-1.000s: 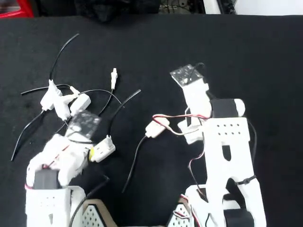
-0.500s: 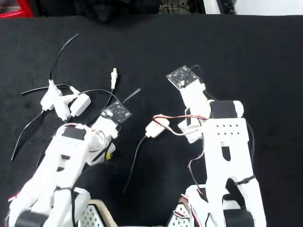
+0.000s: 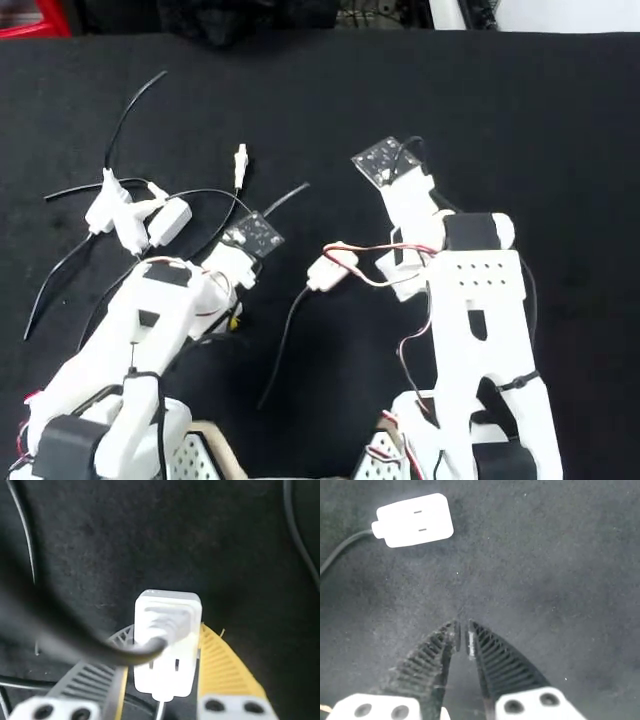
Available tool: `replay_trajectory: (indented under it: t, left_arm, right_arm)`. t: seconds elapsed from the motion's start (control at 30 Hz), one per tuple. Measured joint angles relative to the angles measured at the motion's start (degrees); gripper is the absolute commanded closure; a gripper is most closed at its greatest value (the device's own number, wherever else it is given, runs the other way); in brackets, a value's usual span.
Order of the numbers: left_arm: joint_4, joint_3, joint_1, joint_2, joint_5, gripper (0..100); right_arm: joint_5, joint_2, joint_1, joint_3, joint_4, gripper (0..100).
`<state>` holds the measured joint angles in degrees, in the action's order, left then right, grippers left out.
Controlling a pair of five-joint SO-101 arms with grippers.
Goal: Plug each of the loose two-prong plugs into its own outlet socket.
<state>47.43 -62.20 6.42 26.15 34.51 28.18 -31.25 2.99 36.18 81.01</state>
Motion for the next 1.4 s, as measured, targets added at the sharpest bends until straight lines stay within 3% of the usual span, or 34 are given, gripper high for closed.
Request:
replay_trajectory:
  t: [0.33,0.47,0.73,0.93,1.0,1.17,1.4]
  left_arm:
    - [2.55,18.90,-19.16,-0.97,-0.09,93]
    - [1.32,21.63,-20.22,-3.43,0.35,89]
    - [-11.78,22.95,-21.63,-14.68,0.35,88]
    - [-16.35,24.18,-22.77,-18.99,-1.32,72]
    - [-16.26,24.79,-23.65,-19.08,-3.52,72]
    - [-9.14,30.24,-24.62,-19.60,-7.30,72]
    - [16.44,42.73,-24.18,-12.92,-9.49,72]
  right_arm:
    - [-0.18,0.00,0.00,2.20,-1.67,97.8]
    - [-0.18,0.00,0.00,2.29,-2.11,97.7]
    - [-0.18,0.00,0.00,2.29,-2.11,97.7]
    - [-0.18,0.00,0.00,2.29,-2.11,97.7]
    - [-0.18,0.00,0.00,2.29,-2.11,97.8]
    - [-0.18,0.00,0.00,2.29,-2.11,97.8]
    - [-0.18,0.00,0.00,2.29,-2.11,97.9]
